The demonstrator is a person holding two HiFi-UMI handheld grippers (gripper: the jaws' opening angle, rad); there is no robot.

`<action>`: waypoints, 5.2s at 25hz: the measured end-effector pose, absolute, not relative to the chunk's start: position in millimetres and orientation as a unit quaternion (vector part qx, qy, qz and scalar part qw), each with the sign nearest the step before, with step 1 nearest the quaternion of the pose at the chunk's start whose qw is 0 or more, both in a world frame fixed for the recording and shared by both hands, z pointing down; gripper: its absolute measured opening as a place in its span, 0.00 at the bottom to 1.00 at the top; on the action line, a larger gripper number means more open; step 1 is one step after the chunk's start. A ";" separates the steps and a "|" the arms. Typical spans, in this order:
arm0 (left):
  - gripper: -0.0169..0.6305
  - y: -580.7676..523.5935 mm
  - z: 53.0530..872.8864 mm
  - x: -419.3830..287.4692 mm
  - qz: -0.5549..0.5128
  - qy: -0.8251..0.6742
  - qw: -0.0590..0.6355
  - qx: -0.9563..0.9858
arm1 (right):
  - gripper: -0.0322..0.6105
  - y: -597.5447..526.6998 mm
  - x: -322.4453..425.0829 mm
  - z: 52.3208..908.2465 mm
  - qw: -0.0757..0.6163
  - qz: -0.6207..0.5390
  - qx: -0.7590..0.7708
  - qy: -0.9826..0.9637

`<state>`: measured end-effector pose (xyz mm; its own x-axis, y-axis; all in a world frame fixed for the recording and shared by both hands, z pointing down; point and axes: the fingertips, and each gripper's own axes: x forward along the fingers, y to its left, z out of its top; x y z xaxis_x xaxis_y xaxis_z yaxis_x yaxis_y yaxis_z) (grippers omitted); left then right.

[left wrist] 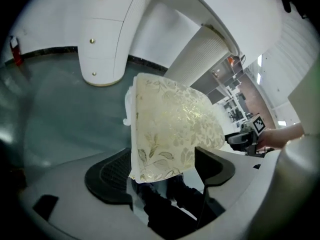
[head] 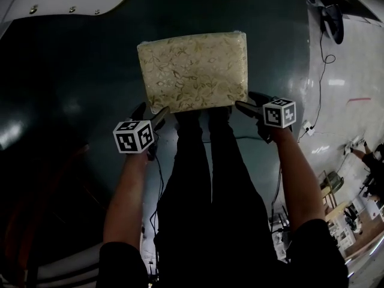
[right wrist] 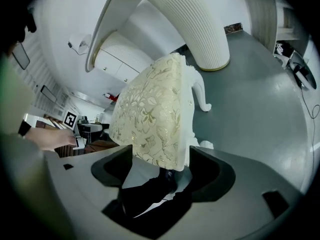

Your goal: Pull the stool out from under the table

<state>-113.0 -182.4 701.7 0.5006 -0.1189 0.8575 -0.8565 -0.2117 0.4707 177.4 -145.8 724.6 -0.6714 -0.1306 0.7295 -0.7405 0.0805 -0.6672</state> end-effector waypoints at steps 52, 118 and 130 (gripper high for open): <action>0.07 -201.7 175.0 -82.7 0.129 -0.352 0.213 0.902 | 0.31 -197.9 26.6 165.4 0.034 0.274 0.279 -0.920; 0.05 -235.5 55.6 15.7 0.101 -0.437 0.074 0.891 | 0.08 -212.8 168.4 47.1 -0.027 0.095 0.356 -0.929; 0.05 -232.9 53.9 13.8 0.103 -0.438 0.077 0.890 | 0.07 -213.1 162.8 43.6 -0.028 0.096 0.348 -0.932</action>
